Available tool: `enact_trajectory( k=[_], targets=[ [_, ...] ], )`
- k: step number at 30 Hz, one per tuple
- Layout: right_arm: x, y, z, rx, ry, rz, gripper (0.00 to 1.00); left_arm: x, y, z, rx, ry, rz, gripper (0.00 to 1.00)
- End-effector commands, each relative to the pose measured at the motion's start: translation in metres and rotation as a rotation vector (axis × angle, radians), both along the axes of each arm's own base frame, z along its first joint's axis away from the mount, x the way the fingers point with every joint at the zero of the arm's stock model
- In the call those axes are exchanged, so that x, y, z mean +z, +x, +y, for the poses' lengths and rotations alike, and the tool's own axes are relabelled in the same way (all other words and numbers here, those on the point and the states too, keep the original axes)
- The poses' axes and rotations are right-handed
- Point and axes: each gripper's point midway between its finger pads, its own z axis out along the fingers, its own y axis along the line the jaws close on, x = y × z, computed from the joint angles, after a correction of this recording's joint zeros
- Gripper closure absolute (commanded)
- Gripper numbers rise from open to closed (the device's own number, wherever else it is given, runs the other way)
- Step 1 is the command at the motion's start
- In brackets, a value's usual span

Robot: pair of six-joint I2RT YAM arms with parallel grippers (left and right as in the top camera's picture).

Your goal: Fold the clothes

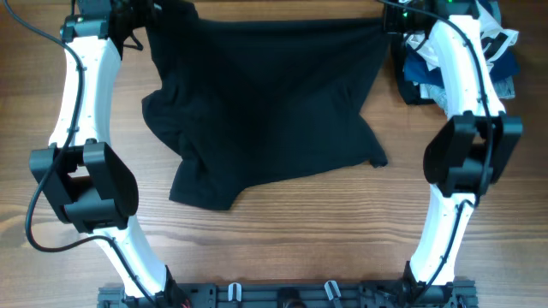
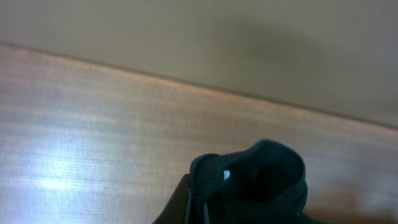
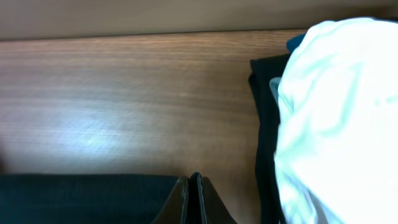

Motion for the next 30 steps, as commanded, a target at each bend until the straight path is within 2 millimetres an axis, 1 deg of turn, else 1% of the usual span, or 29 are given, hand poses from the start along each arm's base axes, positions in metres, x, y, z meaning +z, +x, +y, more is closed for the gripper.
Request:
enact_trajectory(
  k=[1, 3, 4, 6, 8, 11, 14, 16, 18, 21, 24, 27, 30],
  targets=[
    [0.024, -0.012, -0.003, 0.02, -0.001, -0.005, 0.96, 0.03, -0.019, 0.002, 0.015, -0.009, -0.005, 0.96],
    [0.017, -0.023, 0.001, 0.032, 0.019, 0.05, 0.96, 0.033, -0.029, 0.002, 0.016, -0.006, 0.019, 0.96],
    [0.013, -0.034, 0.007, 0.05, 0.049, 0.096, 0.96, 0.039, -0.038, 0.001, 0.016, -0.007, 0.032, 0.96],
    [0.01, -0.044, 0.01, 0.061, 0.07, 0.136, 0.96, 0.045, -0.048, 0.0, 0.016, -0.009, 0.045, 0.96],
    [0.005, -0.057, 0.013, 0.066, 0.086, 0.192, 0.96, 0.05, -0.062, -0.001, 0.016, -0.011, 0.073, 0.96],
    [-0.001, -0.074, 0.016, 0.07, 0.101, 0.269, 0.96, 0.048, -0.083, -0.003, 0.016, -0.017, 0.141, 0.96],
    [-0.006, -0.087, 0.016, 0.067, 0.104, 0.328, 0.96, 0.032, -0.105, -0.006, 0.015, -0.027, 0.249, 0.96],
    [-0.008, -0.093, 0.016, 0.066, 0.106, 0.353, 0.96, 0.016, -0.116, -0.009, 0.012, -0.033, 0.328, 0.96],
    [-0.009, -0.097, 0.016, 0.065, 0.107, 0.37, 0.96, 0.004, -0.122, -0.012, 0.006, -0.037, 0.379, 0.96],
    [-0.011, -0.101, 0.016, 0.063, 0.109, 0.388, 0.96, -0.01, -0.122, -0.018, -0.008, -0.038, 0.422, 0.96],
    [-0.011, -0.101, 0.016, 0.063, 0.109, 0.389, 0.96, -0.024, -0.119, -0.03, -0.033, -0.034, 0.456, 0.96],
    [-0.012, -0.104, 0.017, 0.062, 0.11, 0.4, 0.96, -0.041, -0.119, -0.046, -0.066, -0.028, 0.498, 0.96],
    [-0.016, -0.108, 0.017, 0.065, 0.109, 0.421, 0.96, -0.055, -0.122, -0.06, -0.12, -0.005, 0.546, 0.96]
  ],
)
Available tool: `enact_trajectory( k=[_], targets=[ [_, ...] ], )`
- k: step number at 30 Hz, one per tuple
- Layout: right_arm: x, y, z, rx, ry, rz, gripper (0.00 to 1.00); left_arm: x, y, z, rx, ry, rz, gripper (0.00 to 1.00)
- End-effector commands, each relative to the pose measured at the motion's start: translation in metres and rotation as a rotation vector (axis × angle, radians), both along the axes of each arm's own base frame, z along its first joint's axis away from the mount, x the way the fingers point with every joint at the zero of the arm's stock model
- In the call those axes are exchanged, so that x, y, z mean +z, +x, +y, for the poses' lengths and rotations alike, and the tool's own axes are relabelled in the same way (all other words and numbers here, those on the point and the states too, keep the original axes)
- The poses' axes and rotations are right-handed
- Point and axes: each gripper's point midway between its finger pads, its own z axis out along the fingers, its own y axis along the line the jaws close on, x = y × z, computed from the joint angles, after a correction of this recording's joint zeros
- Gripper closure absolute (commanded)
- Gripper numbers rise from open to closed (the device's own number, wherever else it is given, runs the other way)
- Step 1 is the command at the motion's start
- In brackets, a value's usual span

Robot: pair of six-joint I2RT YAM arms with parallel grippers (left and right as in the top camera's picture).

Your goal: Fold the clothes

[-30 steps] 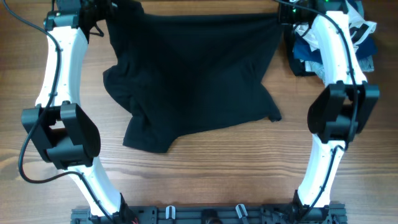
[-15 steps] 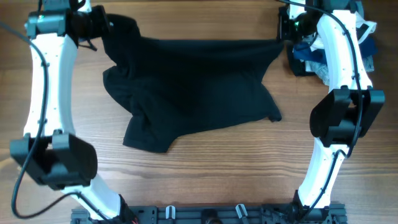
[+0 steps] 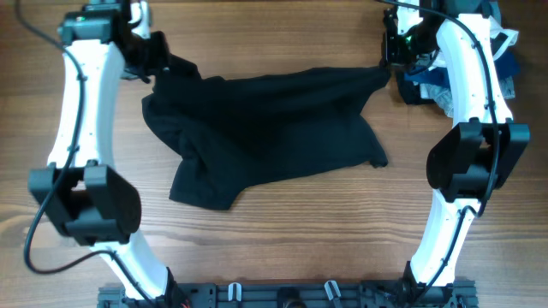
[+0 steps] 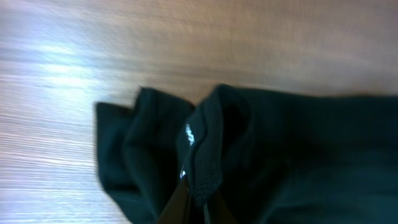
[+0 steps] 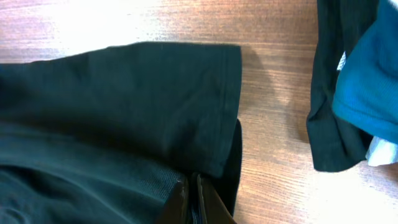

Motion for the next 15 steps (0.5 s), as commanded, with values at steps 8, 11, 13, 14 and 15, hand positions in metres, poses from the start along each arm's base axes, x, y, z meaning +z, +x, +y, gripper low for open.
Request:
enact_trajectory(
  k=[8, 11, 13, 14, 15],
  targets=[
    [-0.029, -0.018, 0.001, 0.011, 0.015, 0.072, 0.96, -0.049, -0.009, -0.004, -0.031, 0.108, 0.157, 0.96],
    [-0.04, -0.021, 0.002, 0.01, 0.016, 0.092, 0.96, -0.05, -0.005, 0.001, -0.018, 0.106, 0.146, 0.96],
    [-0.045, -0.021, 0.002, 0.009, 0.016, 0.092, 0.96, -0.05, -0.001, 0.004, -0.011, 0.105, 0.132, 0.96],
    [-0.046, -0.021, 0.002, 0.009, 0.016, 0.091, 0.96, -0.05, 0.001, 0.004, -0.01, 0.105, 0.125, 0.96],
    [-0.046, -0.02, 0.002, 0.009, 0.016, 0.086, 0.96, -0.051, 0.002, 0.004, -0.01, 0.105, 0.121, 0.96]
  ],
)
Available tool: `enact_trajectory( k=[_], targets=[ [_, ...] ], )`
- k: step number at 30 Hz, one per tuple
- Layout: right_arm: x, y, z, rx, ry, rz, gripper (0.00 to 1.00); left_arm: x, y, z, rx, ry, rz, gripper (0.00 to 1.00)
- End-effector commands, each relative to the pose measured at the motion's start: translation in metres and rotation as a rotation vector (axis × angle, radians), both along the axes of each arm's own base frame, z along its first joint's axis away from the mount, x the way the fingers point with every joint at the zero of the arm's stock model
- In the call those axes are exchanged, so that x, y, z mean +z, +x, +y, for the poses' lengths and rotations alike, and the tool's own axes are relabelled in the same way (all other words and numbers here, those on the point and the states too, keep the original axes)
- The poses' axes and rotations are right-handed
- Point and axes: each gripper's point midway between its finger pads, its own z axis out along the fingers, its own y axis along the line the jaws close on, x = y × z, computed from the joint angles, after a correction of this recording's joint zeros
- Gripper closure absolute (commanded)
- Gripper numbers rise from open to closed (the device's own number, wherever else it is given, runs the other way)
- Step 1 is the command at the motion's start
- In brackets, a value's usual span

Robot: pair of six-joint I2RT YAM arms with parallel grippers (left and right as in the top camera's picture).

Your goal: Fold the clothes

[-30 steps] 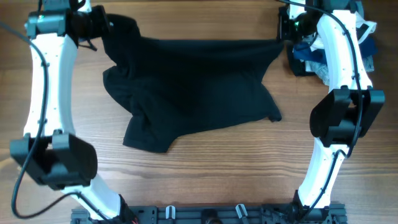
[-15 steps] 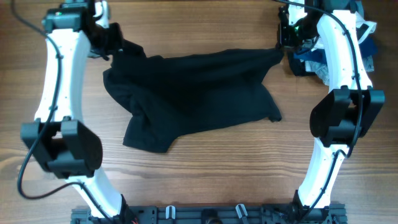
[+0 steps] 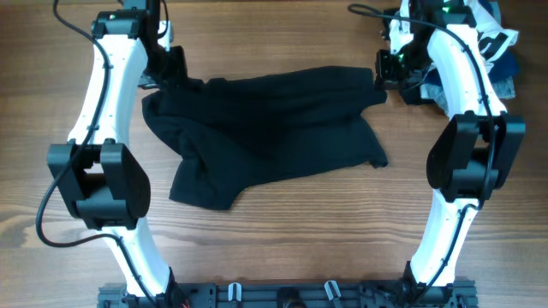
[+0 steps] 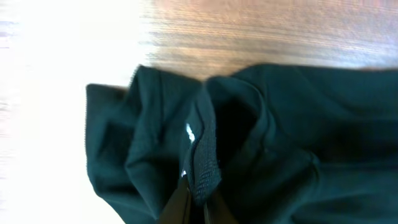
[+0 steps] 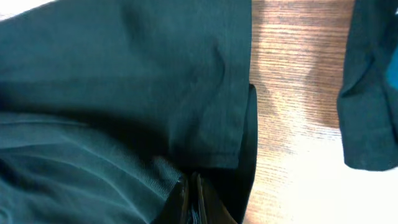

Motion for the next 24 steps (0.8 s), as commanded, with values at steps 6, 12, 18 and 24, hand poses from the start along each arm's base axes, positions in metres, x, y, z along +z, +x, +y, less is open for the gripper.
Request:
enact_trajectory(
  k=[6, 12, 18, 24],
  targets=[
    [0.009, 0.026, 0.0, 0.003, 0.01, -0.127, 0.96, -0.01, 0.021, 0.007, 0.01, 0.019, -0.051, 0.96],
    [0.041, 0.094, -0.007, -0.045, -0.021, -0.419, 0.96, 0.03, 0.088, 0.007, 0.056, -0.004, -0.358, 0.96],
    [0.1, 0.139, -0.014, -0.064, -0.051, -0.66, 0.96, 0.091, 0.132, 0.007, 0.088, -0.032, -0.61, 0.96],
    [0.115, 0.156, -0.016, -0.071, -0.061, -0.753, 0.96, 0.103, 0.147, 0.017, 0.121, 0.015, -0.696, 0.96]
  ],
)
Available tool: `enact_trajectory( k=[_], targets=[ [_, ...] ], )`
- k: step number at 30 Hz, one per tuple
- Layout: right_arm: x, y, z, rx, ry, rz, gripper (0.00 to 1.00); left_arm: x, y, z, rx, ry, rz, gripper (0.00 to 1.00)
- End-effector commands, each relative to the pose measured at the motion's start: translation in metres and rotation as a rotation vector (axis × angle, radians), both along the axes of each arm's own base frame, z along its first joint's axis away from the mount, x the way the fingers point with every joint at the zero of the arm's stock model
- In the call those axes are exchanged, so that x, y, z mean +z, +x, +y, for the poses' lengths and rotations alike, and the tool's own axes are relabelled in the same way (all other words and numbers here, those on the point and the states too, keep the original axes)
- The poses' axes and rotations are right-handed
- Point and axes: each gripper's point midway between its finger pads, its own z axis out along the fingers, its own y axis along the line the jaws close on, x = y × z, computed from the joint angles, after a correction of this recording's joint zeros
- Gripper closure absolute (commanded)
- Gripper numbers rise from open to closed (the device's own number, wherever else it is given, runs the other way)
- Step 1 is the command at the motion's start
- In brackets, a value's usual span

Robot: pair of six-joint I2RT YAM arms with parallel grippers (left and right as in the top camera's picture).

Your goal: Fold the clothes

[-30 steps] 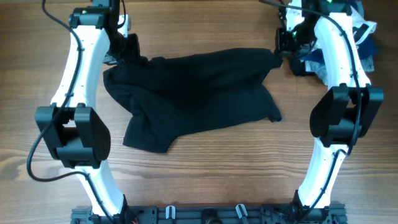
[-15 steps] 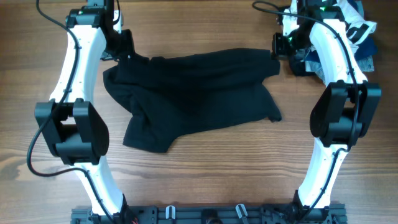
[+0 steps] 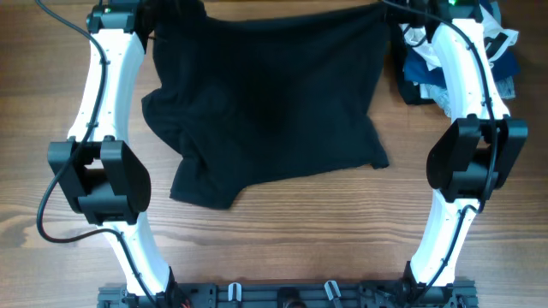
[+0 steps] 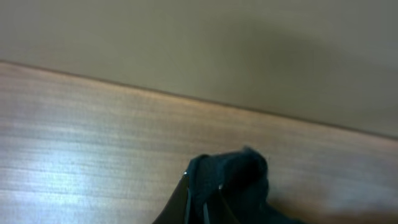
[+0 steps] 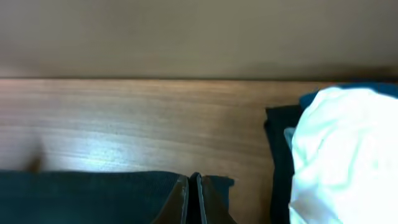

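A black garment [image 3: 265, 94] is stretched wide from the table's far edge down to its bunched lower hem [image 3: 201, 192]. My left gripper [image 4: 196, 205] is shut on the garment's far-left corner, a dark bunch [image 4: 233, 177] lifted above the wood. My right gripper [image 5: 193, 200] is shut on the far-right corner, where a flat black edge [image 5: 93, 193] runs off to the left. From overhead the left gripper [image 3: 161, 10] and right gripper [image 3: 391, 8] sit at the frame's top edge, mostly hidden by cloth.
A pile of other clothes [image 3: 467, 51], white, blue and dark, lies at the far right, just beside my right arm; its white piece [image 5: 345, 155] shows in the right wrist view. The wooden table [image 3: 282, 239] is bare towards the front.
Both grippers have moved from lower over the table to its far edge and higher. The garment's top edge, slack and bunched before, is now pulled out wide and taut.
Both grippers held the garment's top corners stretched at the far edge. Then they were nearer the middle with the top edge slack, and nearer still a moment later. Now they hold it stretched at the far edge again, and the lower hem has stayed bunched.
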Motion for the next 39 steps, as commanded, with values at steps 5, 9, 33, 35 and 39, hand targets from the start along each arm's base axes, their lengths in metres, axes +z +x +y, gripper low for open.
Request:
enact_trajectory(
  k=[5, 9, 33, 35, 39],
  targets=[
    [0.014, 0.001, -0.008, -0.036, -0.019, -0.024, 0.96, -0.003, 0.005, 0.012, 0.061, 0.024, -0.002, 0.96],
    [0.002, -0.01, -0.008, -0.027, -0.026, 0.04, 0.96, -0.019, -0.008, 0.011, 0.058, 0.027, 0.082, 0.96],
    [-0.1, -0.109, -0.007, -0.039, -0.019, 0.535, 0.96, -0.09, -0.111, 0.011, 0.044, 0.036, 0.588, 0.96],
    [-0.101, -0.112, -0.007, -0.038, -0.02, 0.55, 0.95, -0.095, -0.114, 0.011, 0.044, 0.037, 0.603, 0.83],
    [-0.102, -0.119, -0.007, -0.034, -0.022, 0.578, 0.44, -0.104, -0.122, 0.011, 0.043, 0.038, 0.638, 0.34]
  ],
)
